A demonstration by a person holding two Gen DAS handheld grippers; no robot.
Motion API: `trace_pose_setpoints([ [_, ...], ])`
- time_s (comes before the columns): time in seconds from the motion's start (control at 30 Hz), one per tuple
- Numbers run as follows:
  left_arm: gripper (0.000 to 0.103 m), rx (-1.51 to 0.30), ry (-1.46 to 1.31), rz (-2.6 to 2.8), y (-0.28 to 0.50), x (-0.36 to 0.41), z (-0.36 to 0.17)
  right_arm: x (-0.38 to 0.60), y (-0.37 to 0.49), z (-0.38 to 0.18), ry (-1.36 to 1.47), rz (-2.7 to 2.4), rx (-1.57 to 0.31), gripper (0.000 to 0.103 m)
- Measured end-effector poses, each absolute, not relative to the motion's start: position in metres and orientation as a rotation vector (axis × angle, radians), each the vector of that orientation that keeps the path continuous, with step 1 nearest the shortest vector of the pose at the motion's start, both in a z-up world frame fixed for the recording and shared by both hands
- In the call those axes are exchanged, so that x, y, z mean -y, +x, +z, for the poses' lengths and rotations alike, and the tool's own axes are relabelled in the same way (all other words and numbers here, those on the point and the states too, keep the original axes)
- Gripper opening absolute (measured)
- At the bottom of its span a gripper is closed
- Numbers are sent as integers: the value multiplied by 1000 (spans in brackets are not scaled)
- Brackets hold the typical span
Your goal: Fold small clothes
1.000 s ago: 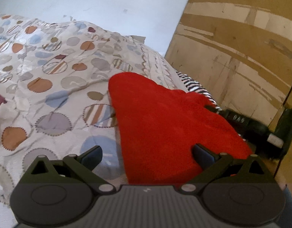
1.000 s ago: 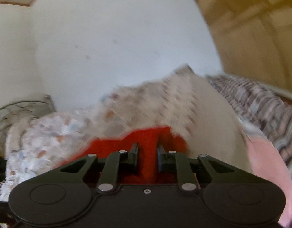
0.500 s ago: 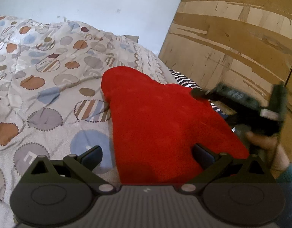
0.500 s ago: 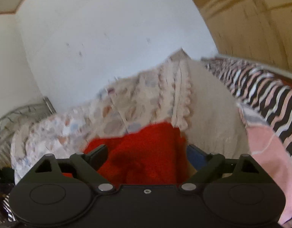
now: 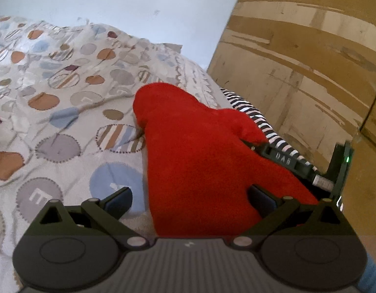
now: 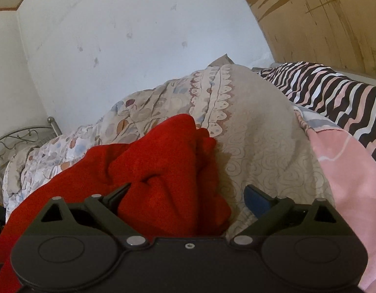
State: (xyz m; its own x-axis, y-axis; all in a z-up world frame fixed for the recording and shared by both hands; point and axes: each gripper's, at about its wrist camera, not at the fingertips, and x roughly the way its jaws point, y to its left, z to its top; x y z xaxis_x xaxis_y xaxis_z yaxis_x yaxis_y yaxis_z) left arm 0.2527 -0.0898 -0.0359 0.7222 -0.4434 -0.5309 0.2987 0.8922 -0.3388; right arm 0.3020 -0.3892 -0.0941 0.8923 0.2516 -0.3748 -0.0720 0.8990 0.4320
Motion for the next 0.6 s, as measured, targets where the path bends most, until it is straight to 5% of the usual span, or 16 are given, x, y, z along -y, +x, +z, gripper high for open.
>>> trace_pose_setpoints([
  [0.2, 102, -600, -229, -433, 261, 90, -10, 388, 300, -95, 424, 170, -429, 96],
  [0.6, 103, -721, -333, -437, 278, 85, -43, 387, 299, -95, 424, 167, -420, 96],
])
